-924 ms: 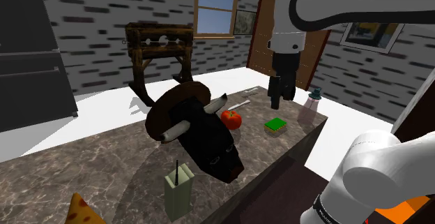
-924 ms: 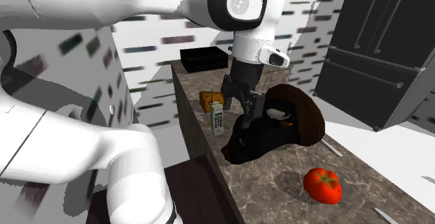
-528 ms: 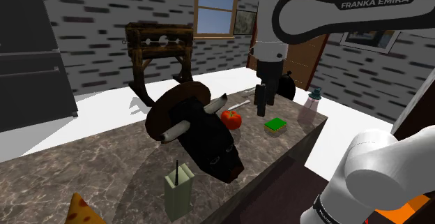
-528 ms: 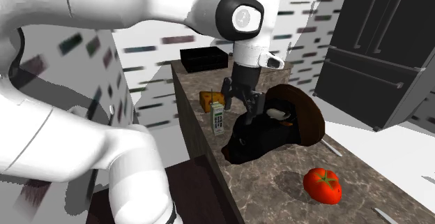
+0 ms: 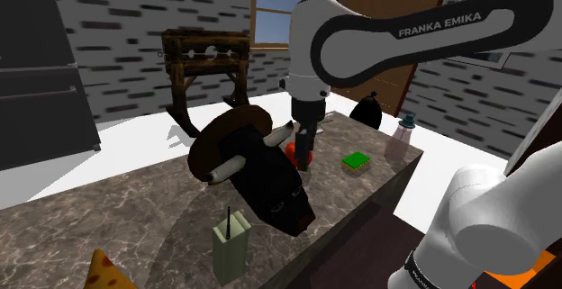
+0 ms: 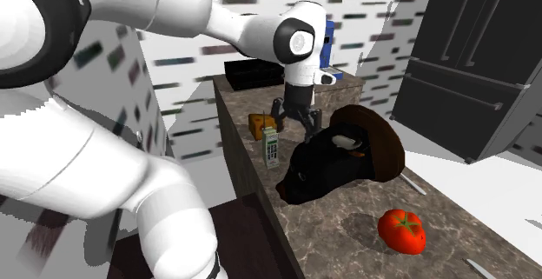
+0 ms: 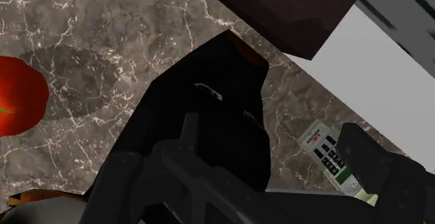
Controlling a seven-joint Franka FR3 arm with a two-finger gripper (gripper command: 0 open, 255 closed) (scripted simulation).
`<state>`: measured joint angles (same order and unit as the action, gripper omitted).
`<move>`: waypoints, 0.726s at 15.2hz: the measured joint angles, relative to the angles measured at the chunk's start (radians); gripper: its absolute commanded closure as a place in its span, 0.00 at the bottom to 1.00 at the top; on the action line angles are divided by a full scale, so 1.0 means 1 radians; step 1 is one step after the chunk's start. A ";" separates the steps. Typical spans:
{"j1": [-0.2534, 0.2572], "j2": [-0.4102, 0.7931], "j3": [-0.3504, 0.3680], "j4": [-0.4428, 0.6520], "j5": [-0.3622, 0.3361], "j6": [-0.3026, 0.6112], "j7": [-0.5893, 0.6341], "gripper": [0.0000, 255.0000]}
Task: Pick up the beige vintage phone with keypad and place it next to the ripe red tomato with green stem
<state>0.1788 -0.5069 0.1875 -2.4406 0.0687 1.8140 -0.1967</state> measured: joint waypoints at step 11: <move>0.136 0.250 0.144 0.076 -0.019 0.239 -0.119 0.00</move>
<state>0.3144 -0.2568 0.3320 -2.3642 0.0498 2.0526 -0.3156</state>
